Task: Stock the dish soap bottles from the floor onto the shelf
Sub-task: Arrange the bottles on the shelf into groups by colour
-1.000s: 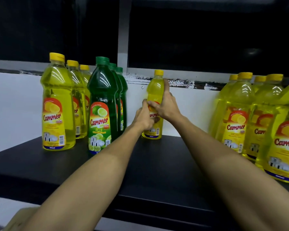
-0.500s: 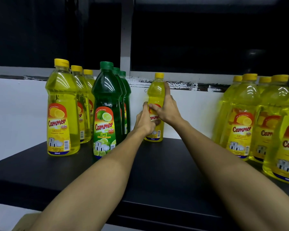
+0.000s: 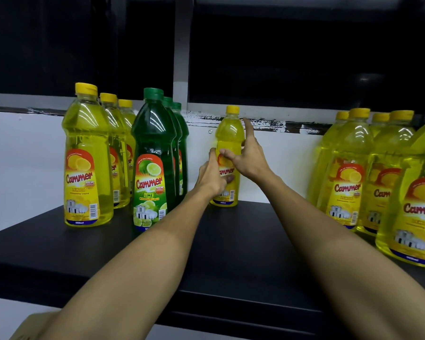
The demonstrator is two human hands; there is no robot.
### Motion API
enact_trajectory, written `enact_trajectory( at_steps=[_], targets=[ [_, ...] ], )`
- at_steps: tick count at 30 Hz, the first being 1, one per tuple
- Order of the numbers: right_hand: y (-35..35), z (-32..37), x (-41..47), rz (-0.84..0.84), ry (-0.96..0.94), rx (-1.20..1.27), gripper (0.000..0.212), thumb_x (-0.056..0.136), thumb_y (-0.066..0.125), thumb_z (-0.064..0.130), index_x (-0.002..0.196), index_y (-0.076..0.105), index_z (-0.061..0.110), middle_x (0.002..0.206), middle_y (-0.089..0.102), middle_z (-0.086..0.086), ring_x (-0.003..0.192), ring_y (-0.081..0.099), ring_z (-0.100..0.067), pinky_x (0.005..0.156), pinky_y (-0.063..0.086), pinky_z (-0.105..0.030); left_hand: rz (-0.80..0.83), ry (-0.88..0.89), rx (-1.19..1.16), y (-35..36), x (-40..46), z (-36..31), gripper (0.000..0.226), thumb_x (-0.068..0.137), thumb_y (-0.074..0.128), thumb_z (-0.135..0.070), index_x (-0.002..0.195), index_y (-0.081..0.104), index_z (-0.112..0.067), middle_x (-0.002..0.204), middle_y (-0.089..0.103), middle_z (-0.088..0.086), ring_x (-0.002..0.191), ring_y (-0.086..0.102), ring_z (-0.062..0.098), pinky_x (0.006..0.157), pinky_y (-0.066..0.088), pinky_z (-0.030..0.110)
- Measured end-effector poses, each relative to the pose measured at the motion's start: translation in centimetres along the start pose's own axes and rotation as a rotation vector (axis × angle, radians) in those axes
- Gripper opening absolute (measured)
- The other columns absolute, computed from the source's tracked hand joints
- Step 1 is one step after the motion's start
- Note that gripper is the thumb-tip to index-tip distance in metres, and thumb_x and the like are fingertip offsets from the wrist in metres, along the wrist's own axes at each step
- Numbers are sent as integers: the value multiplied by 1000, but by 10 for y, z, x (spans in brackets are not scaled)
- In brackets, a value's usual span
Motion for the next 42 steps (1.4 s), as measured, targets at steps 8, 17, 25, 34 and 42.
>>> enact_trajectory(
  at_steps=[8,17,25,34,42],
  targets=[
    [-89,15,-43,-126,-35,-159,73,90,67,36,152,30,25,143,46,-9,128,48,-27,102,45,-46,-233,92,221,-7,-23,-57,91,82,80,-19,150,19,-7,141,34,20,132,34,38,95,43,47],
    [-241,34,-107,-339,-105,-518,52,88,66,29,136,53,15,124,50,-11,122,42,-28,100,40,-37,74,405,-84,80,-105,-173,48,85,75,-37,123,54,-16,117,59,5,108,58,25,87,48,35],
    [-314,-3,-147,-564,54,-529,59,86,68,26,140,47,14,130,46,-14,123,42,-32,100,39,-43,310,354,-214,152,-144,-230,76,88,72,-40,149,32,-20,139,54,8,125,52,29,86,43,34],
    [-306,-41,-158,-334,185,-261,82,91,71,31,155,21,22,140,54,-8,125,54,-27,102,46,-40,395,269,-285,178,-143,-220,75,92,68,-35,153,26,-23,147,49,4,133,49,29,102,45,41],
    [-281,-26,-154,-270,96,-212,88,85,77,34,153,22,26,137,55,-5,120,58,-24,98,49,-38,343,298,-255,147,-138,-196,69,91,70,-35,148,34,-25,144,53,3,131,50,28,104,45,41]
  ],
)
Point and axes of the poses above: each hand's wrist, its own x-axis towards the middle knuckle, its own y-axis out of the palm, z = x × y, the point moved 4 cm from there along x, towards the middle knuckle
